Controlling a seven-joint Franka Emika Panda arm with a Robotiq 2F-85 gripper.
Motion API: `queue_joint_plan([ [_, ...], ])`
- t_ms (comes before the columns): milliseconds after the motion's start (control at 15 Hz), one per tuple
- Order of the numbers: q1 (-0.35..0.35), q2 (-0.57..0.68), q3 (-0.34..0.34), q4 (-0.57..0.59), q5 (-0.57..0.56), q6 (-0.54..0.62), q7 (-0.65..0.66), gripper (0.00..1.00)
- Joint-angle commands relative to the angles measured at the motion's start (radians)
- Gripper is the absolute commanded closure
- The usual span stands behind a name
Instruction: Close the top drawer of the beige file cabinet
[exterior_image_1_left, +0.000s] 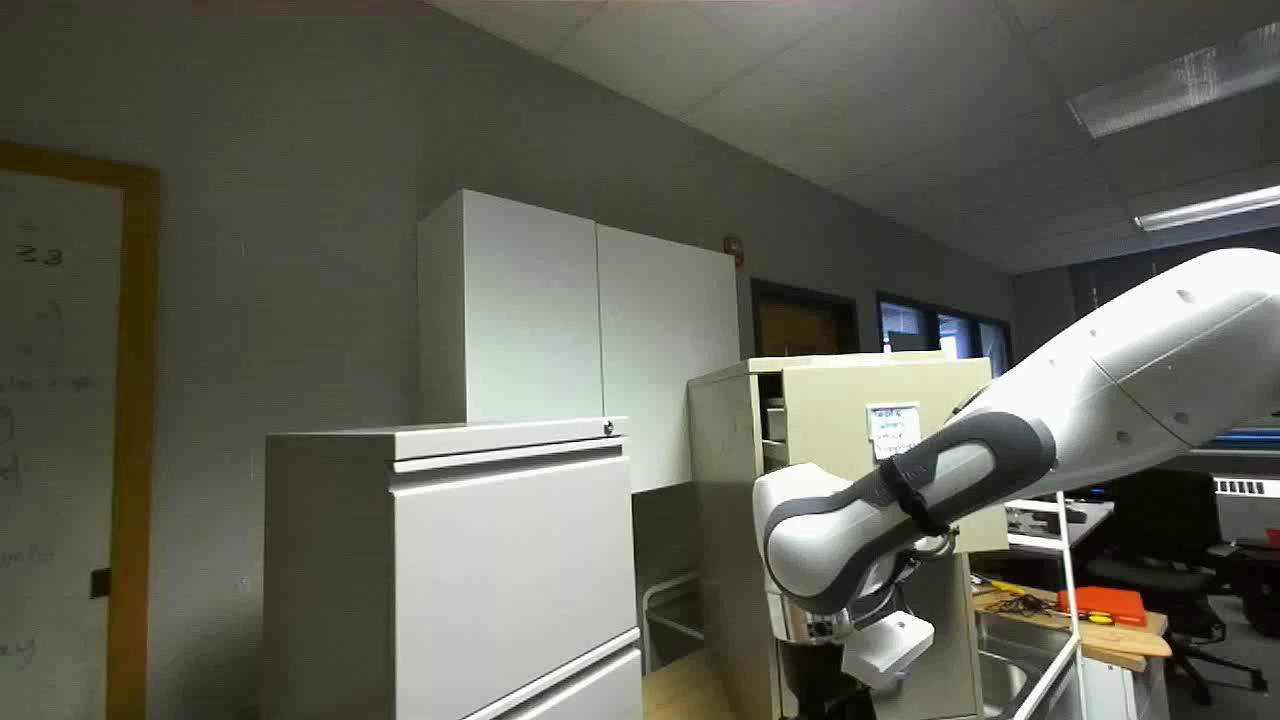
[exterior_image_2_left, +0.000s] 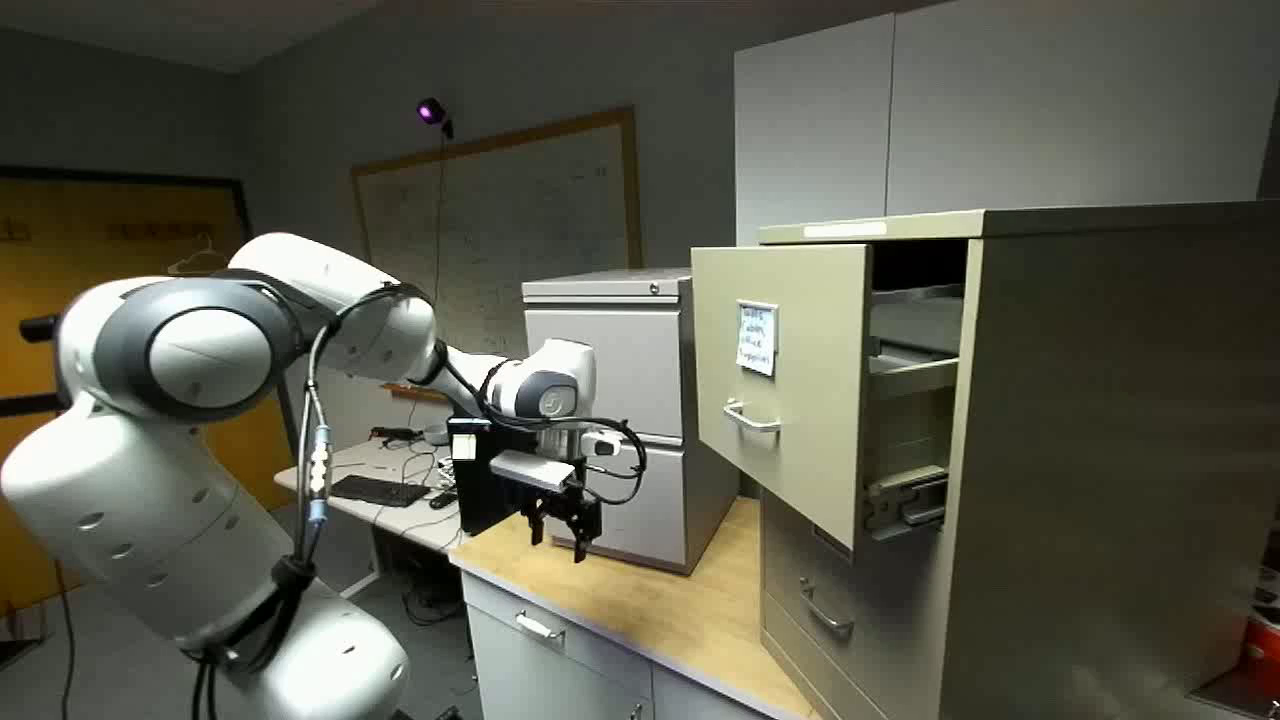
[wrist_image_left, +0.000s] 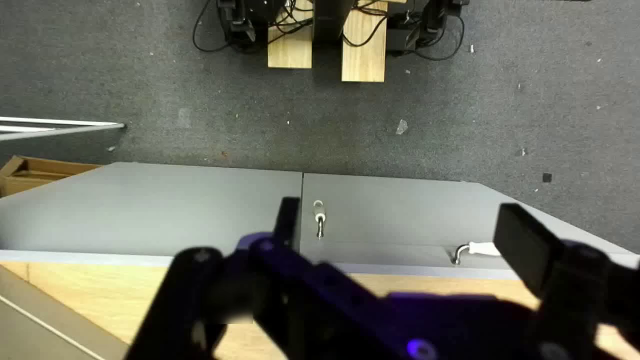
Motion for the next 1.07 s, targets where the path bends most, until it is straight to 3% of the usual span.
queue_joint_plan([
  [0,0.000,0.000,0.001,0.001,0.000,-0.001,0.000,0.00],
  [600,-0.003,0.001,0.000,0.002,-0.002,0.001,0.004,0.00],
  [1000,-0.032,-0.029,0.013,-0.009,-0.046,0.038,0.073,0.00],
])
